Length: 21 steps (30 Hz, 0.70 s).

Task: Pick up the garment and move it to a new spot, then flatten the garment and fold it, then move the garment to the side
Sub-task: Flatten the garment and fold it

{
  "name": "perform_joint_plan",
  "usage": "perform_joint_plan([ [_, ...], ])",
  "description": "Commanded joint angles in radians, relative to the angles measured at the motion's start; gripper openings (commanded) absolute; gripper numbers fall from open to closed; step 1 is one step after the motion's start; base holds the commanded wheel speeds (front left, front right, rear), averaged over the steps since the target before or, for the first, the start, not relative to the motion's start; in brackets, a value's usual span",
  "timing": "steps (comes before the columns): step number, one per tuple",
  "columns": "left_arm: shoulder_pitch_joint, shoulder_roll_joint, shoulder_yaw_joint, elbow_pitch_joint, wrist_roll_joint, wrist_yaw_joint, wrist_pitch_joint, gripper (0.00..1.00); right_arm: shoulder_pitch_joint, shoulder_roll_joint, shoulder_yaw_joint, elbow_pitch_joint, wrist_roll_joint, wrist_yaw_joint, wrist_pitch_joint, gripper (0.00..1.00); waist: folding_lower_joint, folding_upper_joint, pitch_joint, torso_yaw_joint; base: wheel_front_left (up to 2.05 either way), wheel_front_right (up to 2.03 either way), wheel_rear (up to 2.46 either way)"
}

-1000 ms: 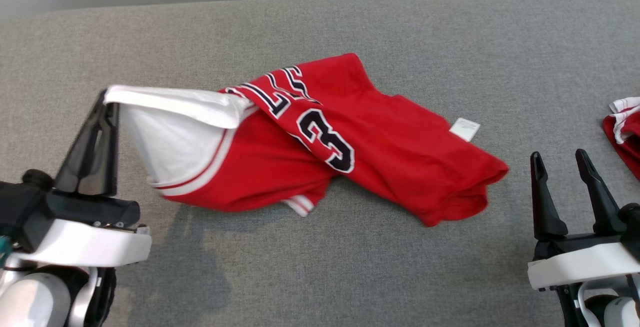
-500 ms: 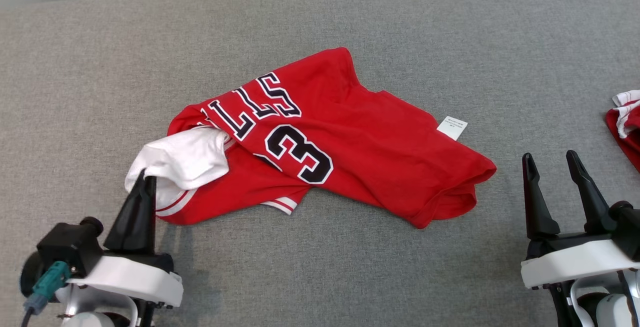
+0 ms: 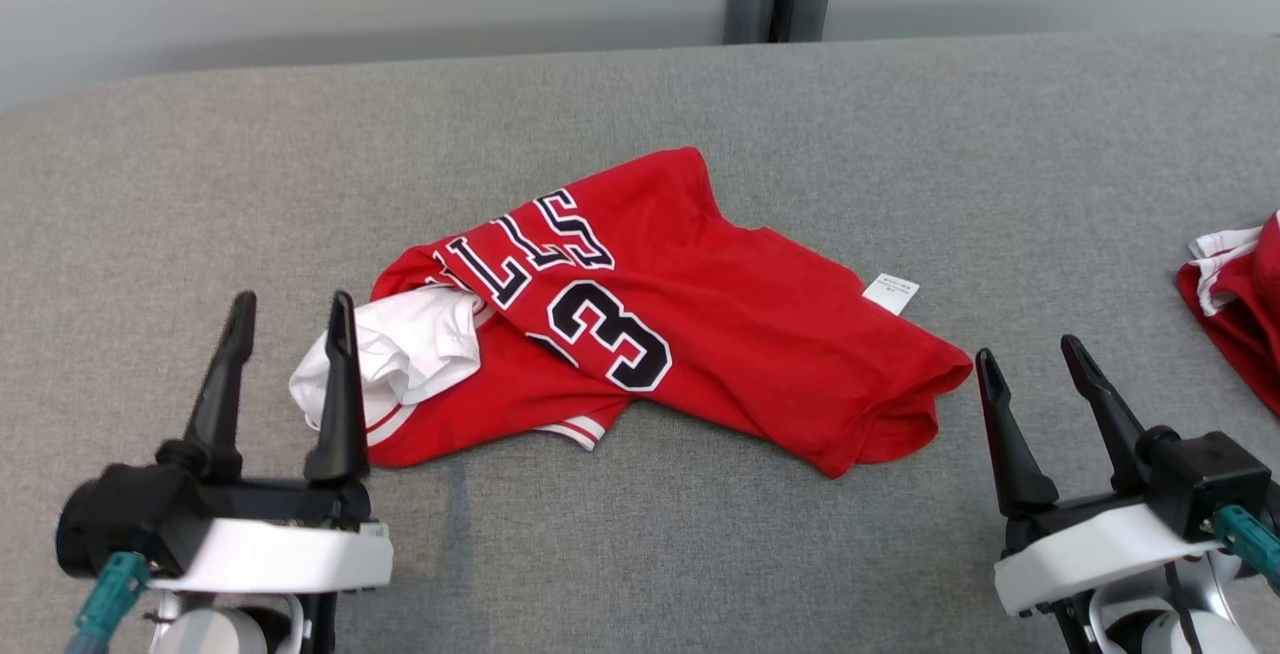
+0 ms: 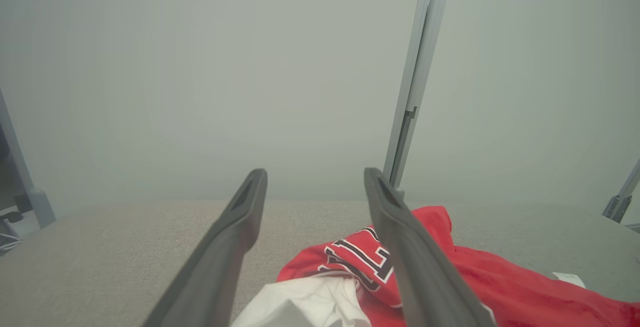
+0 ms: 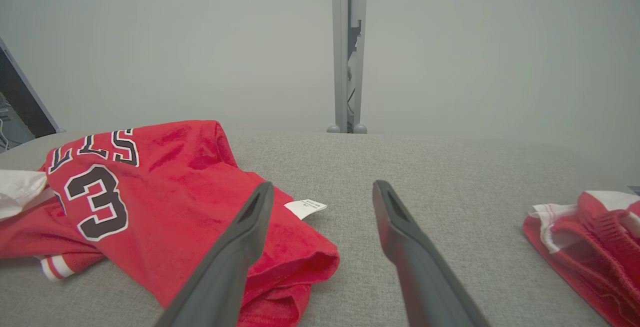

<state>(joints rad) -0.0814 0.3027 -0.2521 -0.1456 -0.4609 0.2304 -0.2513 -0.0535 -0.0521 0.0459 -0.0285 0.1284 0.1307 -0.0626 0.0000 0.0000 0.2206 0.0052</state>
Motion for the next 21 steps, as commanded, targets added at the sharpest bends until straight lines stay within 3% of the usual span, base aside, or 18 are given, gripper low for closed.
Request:
perform_joint_plan([
  [1,0.015,0.001,-0.004,0.01,0.006,0.006,-0.004,1.0,0.014,-0.01,0.003,-0.003,0.003,0.0,0.0,1.0,0.0,0.0,-0.019,-0.002,0.0,0.0,0.0],
  [15,0.022,0.007,-0.033,0.072,0.003,-0.015,0.007,1.0,0.043,-0.019,0.003,-0.034,0.012,0.0,0.02,1.0,0.0,0.0,-0.048,0.008,0.0,0.0,0.0],
  [18,0.009,0.006,-0.037,0.077,-0.001,-0.019,0.01,1.0,0.018,-0.062,0.044,-0.033,0.002,0.0,0.04,1.0,0.0,0.0,-0.037,0.02,0.0,0.0,0.0],
  [21,-0.001,0.001,-0.046,0.081,-0.003,-0.027,0.011,1.0,-0.012,-0.147,0.139,-0.011,-0.004,0.0,0.078,1.0,0.0,0.0,-0.017,0.036,0.0,0.0,0.0],
])
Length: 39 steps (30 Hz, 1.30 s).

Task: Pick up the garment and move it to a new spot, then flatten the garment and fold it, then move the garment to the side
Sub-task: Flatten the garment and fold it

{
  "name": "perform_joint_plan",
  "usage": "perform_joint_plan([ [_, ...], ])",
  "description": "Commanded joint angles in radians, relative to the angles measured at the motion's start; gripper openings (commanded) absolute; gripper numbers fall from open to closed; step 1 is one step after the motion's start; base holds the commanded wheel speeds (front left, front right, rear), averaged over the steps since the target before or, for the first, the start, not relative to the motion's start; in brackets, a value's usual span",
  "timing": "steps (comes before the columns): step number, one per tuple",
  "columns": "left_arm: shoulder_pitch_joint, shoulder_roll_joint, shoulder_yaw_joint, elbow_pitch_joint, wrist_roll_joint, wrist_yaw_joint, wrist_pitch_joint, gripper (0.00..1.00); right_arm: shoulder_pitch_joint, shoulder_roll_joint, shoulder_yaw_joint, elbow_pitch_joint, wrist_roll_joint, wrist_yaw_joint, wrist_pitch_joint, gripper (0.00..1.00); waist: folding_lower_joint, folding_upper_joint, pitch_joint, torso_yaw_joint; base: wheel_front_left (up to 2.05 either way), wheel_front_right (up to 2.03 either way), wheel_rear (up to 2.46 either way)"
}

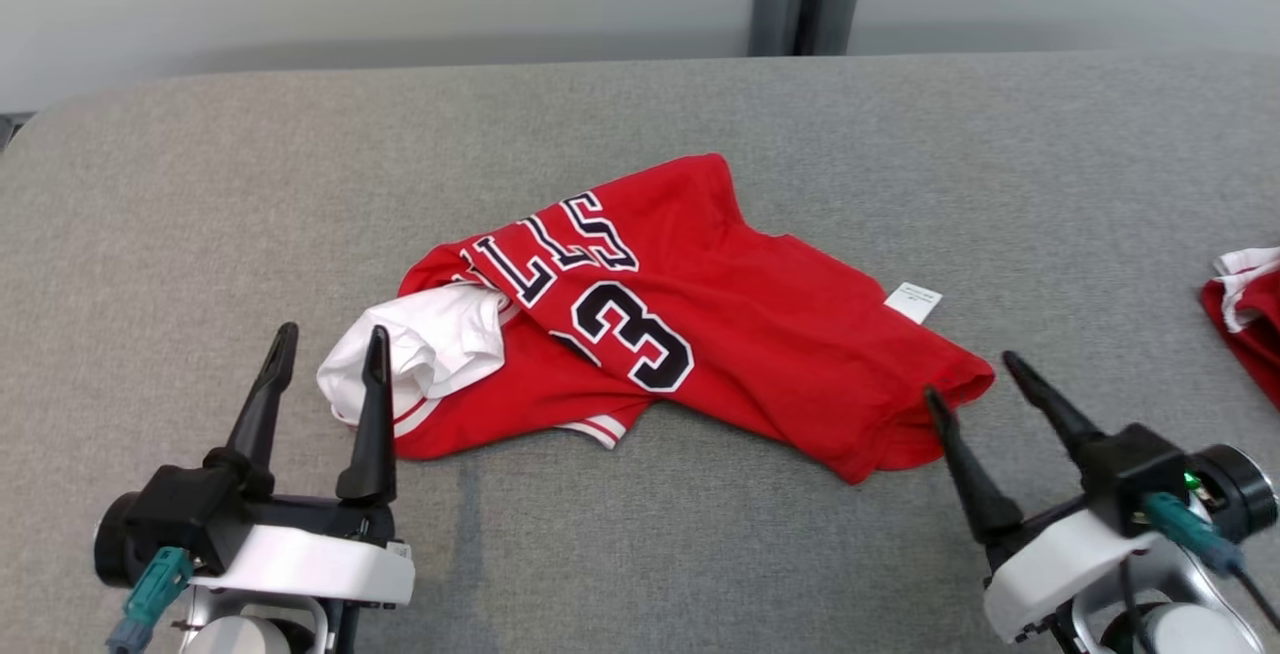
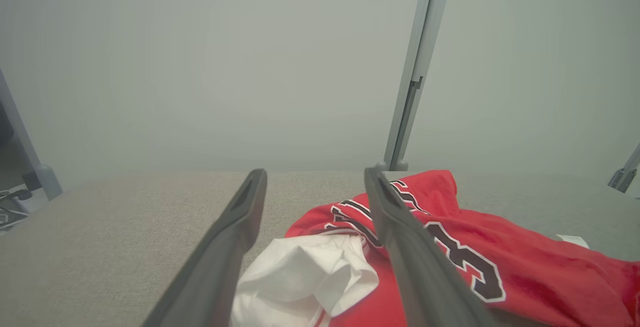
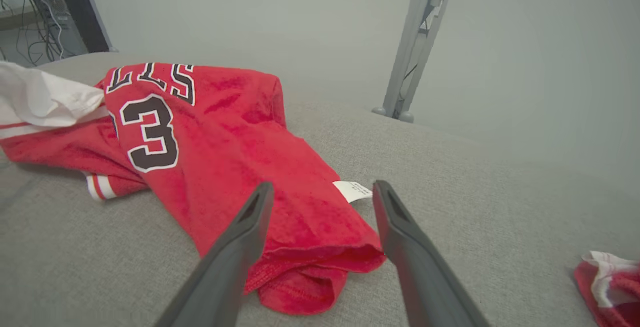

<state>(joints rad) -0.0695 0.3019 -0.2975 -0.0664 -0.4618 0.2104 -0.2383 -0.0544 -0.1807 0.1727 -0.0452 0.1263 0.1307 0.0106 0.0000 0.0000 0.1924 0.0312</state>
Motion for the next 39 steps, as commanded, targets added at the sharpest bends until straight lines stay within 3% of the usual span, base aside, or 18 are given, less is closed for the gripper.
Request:
perform_joint_plan([
  [1,-0.019,-0.001,-0.005,0.003,-0.003,-0.009,0.0,1.0,-0.024,-0.049,0.047,0.014,0.001,0.0,0.019,1.0,0.0,0.0,0.019,0.017,0.0,0.0,0.0],
  [11,-0.061,-0.027,-0.02,0.035,-0.003,-0.025,-0.01,1.0,-0.127,-0.322,0.376,0.03,0.072,0.0,0.141,1.0,0.0,0.0,0.086,0.067,0.0,0.0,0.0],
  [17,-0.082,-0.043,-0.021,0.056,0.002,-0.036,-0.02,1.0,-0.208,-0.404,0.478,0.06,0.101,0.0,0.193,1.0,0.0,0.0,0.113,0.074,0.0,0.0,0.0],
  [18,-0.088,-0.045,-0.02,0.057,0.003,-0.039,-0.02,1.0,-0.226,-0.407,0.484,0.071,0.107,0.0,0.193,0.8,0.0,0.0,0.118,0.074,0.0,0.0,0.0],
  [20,-0.094,-0.048,-0.019,0.061,0.005,-0.041,-0.021,1.0,-0.252,-0.403,0.494,0.092,0.116,0.0,0.184,0.21,0.0,0.0,0.124,0.075,0.0,0.0,0.0],
  [21,-0.095,-0.049,-0.019,0.063,0.006,-0.043,-0.021,1.0,-0.262,-0.397,0.492,0.104,0.124,0.0,0.177,0.0,0.0,0.0,0.126,0.075,0.0,0.0,0.0],
  [28,-0.107,-0.053,-0.008,0.072,0.017,-0.049,-0.025,1.0,-0.308,-0.373,0.442,0.076,0.152,0.0,0.117,0.0,0.0,0.0,0.134,0.068,0.0,0.0,0.0],
  [34,-0.113,-0.054,0.003,0.069,0.024,-0.051,-0.026,1.0,-0.365,-0.326,0.279,-0.051,0.17,0.0,0.103,0.0,0.0,0.0,0.141,0.046,0.0,0.0,0.0],
  [39,-0.135,-0.057,-0.005,0.068,0.031,-0.061,-0.026,1.0,-0.49,-0.289,0.197,-0.003,0.211,0.0,0.097,0.0,0.0,0.0,0.168,0.051,0.0,0.0,0.0],
])
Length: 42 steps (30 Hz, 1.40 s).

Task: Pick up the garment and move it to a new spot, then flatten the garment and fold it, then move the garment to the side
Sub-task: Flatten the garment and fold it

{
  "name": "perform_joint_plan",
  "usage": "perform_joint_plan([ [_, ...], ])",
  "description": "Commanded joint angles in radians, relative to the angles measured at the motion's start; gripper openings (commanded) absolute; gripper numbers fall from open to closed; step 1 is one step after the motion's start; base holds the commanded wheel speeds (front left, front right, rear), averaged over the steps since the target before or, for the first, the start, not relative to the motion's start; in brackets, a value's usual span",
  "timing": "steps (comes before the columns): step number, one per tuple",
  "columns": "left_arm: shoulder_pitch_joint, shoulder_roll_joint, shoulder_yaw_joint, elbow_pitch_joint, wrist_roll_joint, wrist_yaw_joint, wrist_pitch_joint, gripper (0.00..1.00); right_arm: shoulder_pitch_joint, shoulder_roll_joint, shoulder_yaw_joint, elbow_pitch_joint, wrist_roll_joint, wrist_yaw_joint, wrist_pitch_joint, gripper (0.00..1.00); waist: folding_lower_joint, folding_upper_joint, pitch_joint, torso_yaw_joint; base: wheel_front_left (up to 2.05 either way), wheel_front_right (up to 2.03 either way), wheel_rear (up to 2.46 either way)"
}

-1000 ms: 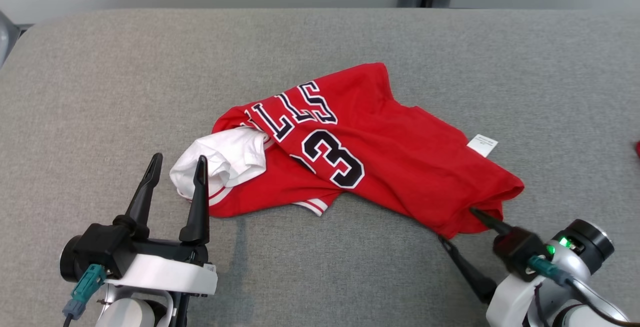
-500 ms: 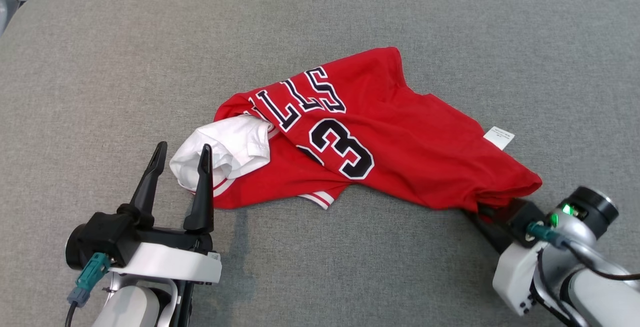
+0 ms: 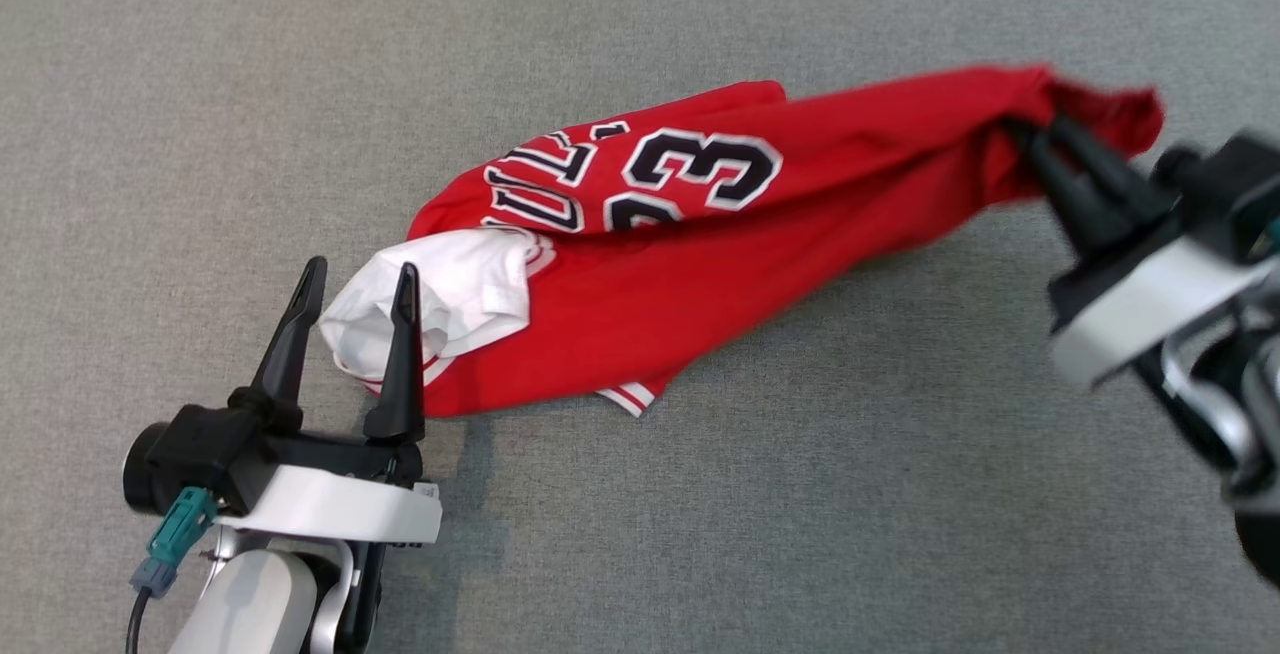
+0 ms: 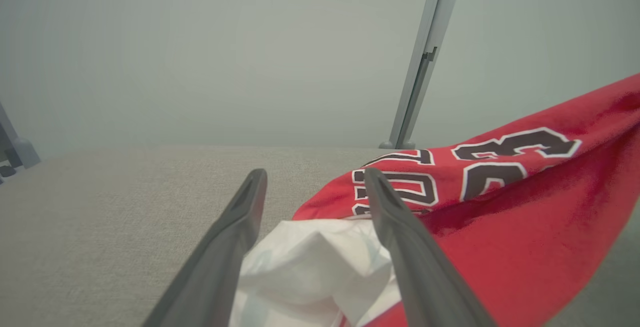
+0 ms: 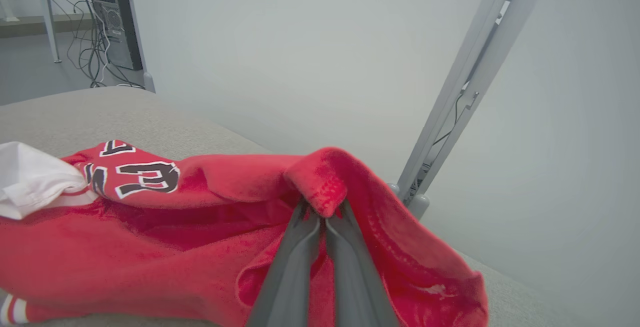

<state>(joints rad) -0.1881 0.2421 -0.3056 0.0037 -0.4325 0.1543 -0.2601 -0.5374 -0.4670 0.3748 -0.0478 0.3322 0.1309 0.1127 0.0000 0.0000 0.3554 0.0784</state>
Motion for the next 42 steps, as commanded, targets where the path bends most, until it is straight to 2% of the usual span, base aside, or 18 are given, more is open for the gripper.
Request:
perform_joint_plan([
  [1,-0.023,0.001,-0.001,0.0,0.003,-0.006,-0.004,1.0,-0.031,0.008,-0.011,0.033,0.028,0.0,-0.001,0.0,0.0,0.0,0.011,0.008,0.0,0.0,0.0],
  [4,-0.041,-0.005,-0.01,0.008,0.009,-0.015,-0.005,1.0,-0.116,0.014,-0.02,0.159,0.074,0.0,0.009,0.0,0.0,0.0,0.031,0.025,0.0,0.0,0.0],
  [11,-0.079,-0.026,-0.028,0.029,0.016,-0.038,-0.005,1.0,-0.27,0.023,0.043,0.47,0.163,0.0,-0.009,0.02,0.0,0.0,0.068,0.064,0.0,0.0,0.0],
  [12,-0.082,-0.029,-0.029,0.032,0.016,-0.039,-0.005,1.0,-0.285,0.024,0.05,0.511,0.172,0.0,-0.013,0.45,0.0,0.0,0.072,0.067,0.0,0.0,0.0],
  [13,-0.086,-0.033,-0.029,0.034,0.017,-0.042,-0.005,1.0,-0.297,0.035,0.051,0.549,0.189,0.0,-0.025,1.0,0.0,0.0,0.075,0.068,0.0,0.0,0.0],
  [20,-0.077,-0.04,-0.009,0.044,0.027,-0.047,-0.004,1.0,-0.265,0.076,0.048,0.699,0.243,0.0,-0.163,1.0,0.0,0.0,0.067,0.051,0.0,0.0,0.0],
  [28,-0.051,-0.024,0.012,0.041,0.035,-0.043,-0.005,1.0,-0.104,0.1,0.038,0.681,0.3,0.0,-0.287,1.0,0.0,0.0,0.036,0.001,0.0,0.0,0.0],
  [33,-0.042,-0.007,0.023,0.033,0.039,-0.03,-0.001,1.0,0.009,0.123,-0.037,0.576,0.315,0.0,-0.362,1.0,0.0,0.0,0.005,-0.033,0.0,0.0,0.0],
  [36,-0.02,0.002,0.029,0.024,0.037,-0.019,0.006,1.0,0.091,0.144,-0.118,0.467,0.276,0.0,-0.376,1.0,0.0,0.0,-0.025,-0.051,0.0,0.0,0.0],
  [42,0.025,0.023,0.042,-0.007,0.031,0.006,0.029,1.0,0.267,0.221,-0.278,0.223,0.125,0.0,-0.379,1.0,0.0,0.0,-0.086,-0.077,0.0,0.0,0.0],
])
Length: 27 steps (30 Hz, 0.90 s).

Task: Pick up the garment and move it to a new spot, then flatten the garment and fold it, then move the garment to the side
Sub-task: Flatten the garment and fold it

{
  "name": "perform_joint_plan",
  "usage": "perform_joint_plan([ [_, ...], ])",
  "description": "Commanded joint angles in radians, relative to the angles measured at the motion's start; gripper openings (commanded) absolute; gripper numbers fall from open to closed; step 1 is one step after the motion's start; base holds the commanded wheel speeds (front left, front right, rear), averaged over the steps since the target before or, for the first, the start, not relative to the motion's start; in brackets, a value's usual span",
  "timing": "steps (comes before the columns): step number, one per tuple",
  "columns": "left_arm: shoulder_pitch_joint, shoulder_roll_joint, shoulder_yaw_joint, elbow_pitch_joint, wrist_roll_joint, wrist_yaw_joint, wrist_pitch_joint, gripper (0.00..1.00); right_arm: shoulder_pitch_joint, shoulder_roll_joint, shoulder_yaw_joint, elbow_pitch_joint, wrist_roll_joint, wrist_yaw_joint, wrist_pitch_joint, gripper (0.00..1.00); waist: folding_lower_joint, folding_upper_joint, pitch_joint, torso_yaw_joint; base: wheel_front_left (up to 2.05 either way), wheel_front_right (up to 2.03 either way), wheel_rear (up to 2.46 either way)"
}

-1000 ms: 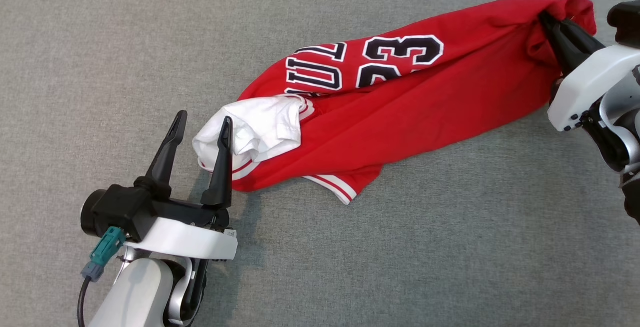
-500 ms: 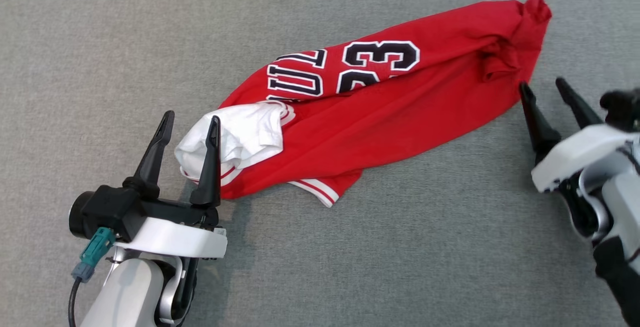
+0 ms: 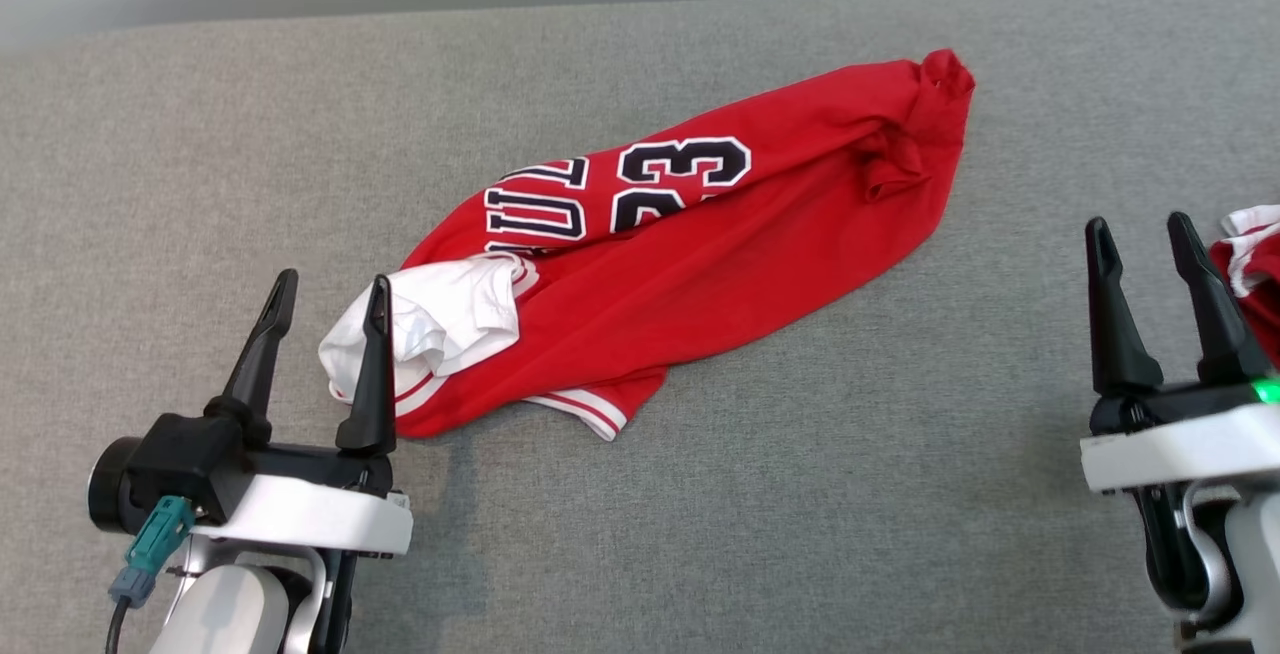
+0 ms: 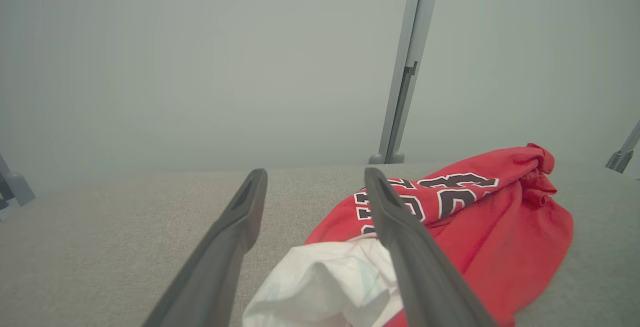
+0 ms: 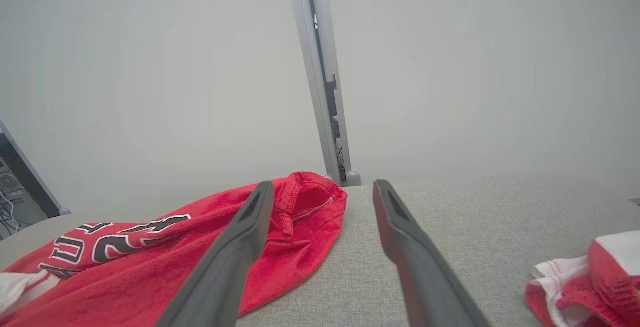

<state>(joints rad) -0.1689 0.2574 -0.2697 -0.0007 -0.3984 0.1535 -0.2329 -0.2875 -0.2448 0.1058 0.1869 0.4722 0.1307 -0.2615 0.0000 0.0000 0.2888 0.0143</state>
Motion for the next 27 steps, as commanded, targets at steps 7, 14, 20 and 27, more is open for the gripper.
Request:
perform_joint_plan([
  [7,0.054,0.023,0.006,-0.031,-0.005,0.024,0.023,1.0,0.183,0.09,-0.095,-0.232,-0.157,0.0,0.089,1.0,0.0,0.0,-0.066,-0.02,0.0,0.0,0.0],
  [14,0.103,0.031,0.008,-0.043,-0.015,0.042,0.036,1.0,0.295,0.142,-0.122,-0.353,-0.214,0.0,0.178,1.0,0.0,0.0,-0.109,-0.023,0.0,0.0,0.0],
  [20,0.107,0.036,0.003,-0.056,-0.011,0.044,0.044,1.0,0.319,0.158,-0.128,-0.396,-0.233,0.0,0.215,1.0,0.0,0.0,-0.11,-0.02,0.0,0.0,0.0],
  [27,0.09,0.034,-0.003,-0.06,-0.012,0.046,0.041,1.0,0.318,0.163,-0.133,-0.41,-0.237,0.0,0.228,1.0,0.0,0.0,-0.101,-0.011,0.0,0.0,0.0],
])
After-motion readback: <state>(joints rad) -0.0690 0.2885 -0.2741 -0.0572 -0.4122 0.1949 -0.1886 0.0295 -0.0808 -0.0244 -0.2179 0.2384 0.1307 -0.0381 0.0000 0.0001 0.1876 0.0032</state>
